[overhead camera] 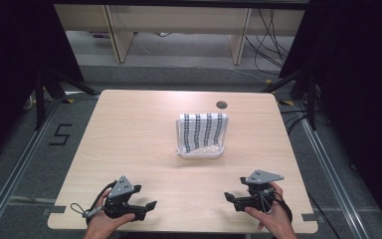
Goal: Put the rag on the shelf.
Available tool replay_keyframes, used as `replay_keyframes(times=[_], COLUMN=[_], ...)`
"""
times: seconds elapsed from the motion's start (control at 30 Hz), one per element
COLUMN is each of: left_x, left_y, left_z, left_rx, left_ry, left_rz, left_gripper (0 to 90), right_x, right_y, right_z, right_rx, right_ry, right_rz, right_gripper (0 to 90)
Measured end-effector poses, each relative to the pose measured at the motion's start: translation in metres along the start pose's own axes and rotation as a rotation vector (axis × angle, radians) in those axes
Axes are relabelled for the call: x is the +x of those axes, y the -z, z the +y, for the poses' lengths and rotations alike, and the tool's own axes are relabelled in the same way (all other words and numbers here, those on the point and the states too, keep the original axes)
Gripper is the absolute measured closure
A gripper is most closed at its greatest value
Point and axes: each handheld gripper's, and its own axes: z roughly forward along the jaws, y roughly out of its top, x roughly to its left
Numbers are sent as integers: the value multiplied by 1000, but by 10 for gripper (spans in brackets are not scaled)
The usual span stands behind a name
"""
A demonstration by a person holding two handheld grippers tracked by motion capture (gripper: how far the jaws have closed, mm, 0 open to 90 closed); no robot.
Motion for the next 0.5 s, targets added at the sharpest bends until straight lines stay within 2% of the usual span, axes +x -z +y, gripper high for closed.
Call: replay_keyframes(times=[0.03, 0.1, 0.13, 0.23, 0.27, 0.37, 0.4, 0.47, 0.5], left_x=[0, -1, -1, -2, 1, 0, 1, 2, 1], left_y=[1, 1, 1, 1, 2, 2, 1, 2, 1], left_z=[-1, -3, -4, -5, -5, -5, -5, -6, -6], left_rx=[1, 3, -1, -3, 18, 2, -1, 10, -5], left_ry=[-1, 6, 7, 13, -13, 7, 5, -6, 18], left_rz=[3, 11, 14, 19, 23, 24, 23, 20, 24], left_gripper=[193, 194, 195, 196, 196, 195, 196, 196, 196], right_x=[-1, 1, 0, 5, 6, 8, 7, 7, 7], right_y=[0, 0, 0, -1, -2, -4, -4, -5, -5], right_z=[-1, -3, -4, -8, -9, -9, -9, -9, -9], right_rx=[-1, 2, 4, 21, 19, 21, 21, 25, 23], right_ry=[24, 10, 43, 37, 58, 61, 70, 59, 68], right_rz=[-1, 0, 2, 11, 11, 21, 18, 24, 24], right_gripper=[188, 188, 188, 188, 188, 188, 188, 188, 187])
